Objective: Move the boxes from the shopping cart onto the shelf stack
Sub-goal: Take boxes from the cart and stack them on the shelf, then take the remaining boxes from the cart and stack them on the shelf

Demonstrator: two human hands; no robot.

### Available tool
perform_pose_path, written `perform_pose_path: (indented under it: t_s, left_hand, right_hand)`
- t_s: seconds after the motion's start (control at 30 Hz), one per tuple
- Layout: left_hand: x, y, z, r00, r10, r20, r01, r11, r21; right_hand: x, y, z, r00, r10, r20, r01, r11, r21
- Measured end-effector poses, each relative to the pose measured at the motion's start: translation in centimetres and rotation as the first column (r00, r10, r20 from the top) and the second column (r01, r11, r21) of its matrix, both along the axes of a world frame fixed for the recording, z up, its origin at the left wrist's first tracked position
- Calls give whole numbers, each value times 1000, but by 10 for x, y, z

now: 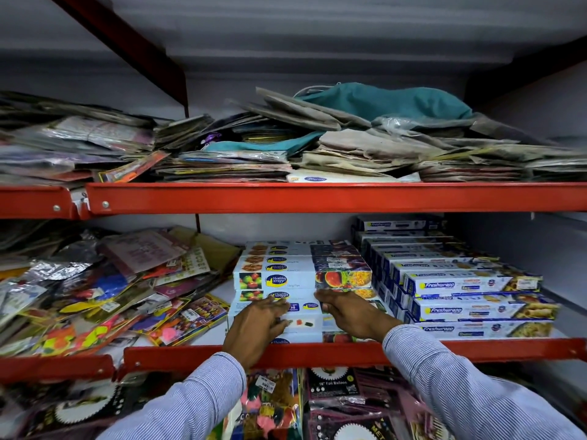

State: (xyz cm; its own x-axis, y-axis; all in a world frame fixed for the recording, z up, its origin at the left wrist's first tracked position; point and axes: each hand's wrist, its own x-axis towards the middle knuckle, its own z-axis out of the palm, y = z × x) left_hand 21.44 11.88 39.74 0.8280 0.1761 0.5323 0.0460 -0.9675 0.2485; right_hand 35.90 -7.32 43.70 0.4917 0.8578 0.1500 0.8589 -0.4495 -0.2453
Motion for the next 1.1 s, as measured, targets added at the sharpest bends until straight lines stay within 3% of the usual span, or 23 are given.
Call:
perform_pose_path:
  t_s: [0.13,0.3,0.47,0.6,0.73,0.93,1.1]
  left_hand:
    - [2,-10,3,998,39,-58,-31,990,136]
    - [-33,-29,-1,994,98,-40,-83,955,286]
    - [-86,-53,-44,998,45,-32,-33,949,314]
    - [-134,-70,-100,994,31,-108,-4,970,245]
    - [-178,-86,-159,961,21,-275,23,987,157]
    - [-228,-110,-259,852,-21,-523,24,1000,-1]
    - [-251,-120,-359,742,-132,-658,-3,980,-200]
  right_hand:
    - [-9,-3,2,999,-44,17,44,999,9]
    - [-49,-14,-1,968,-90,235,73,994,82]
    - [-99,-44,-41,948,-161,275,105,973,206]
    - [-139,-78,-102,960,-194,204,152,967,205]
    - [-171,-103,-174,975,-193,107,178,974,140]
    - [-206,-129,-288,966,-206,-158,198,978,-68]
    - [-229,-127,-398,925,-179,-335,41,925,-379]
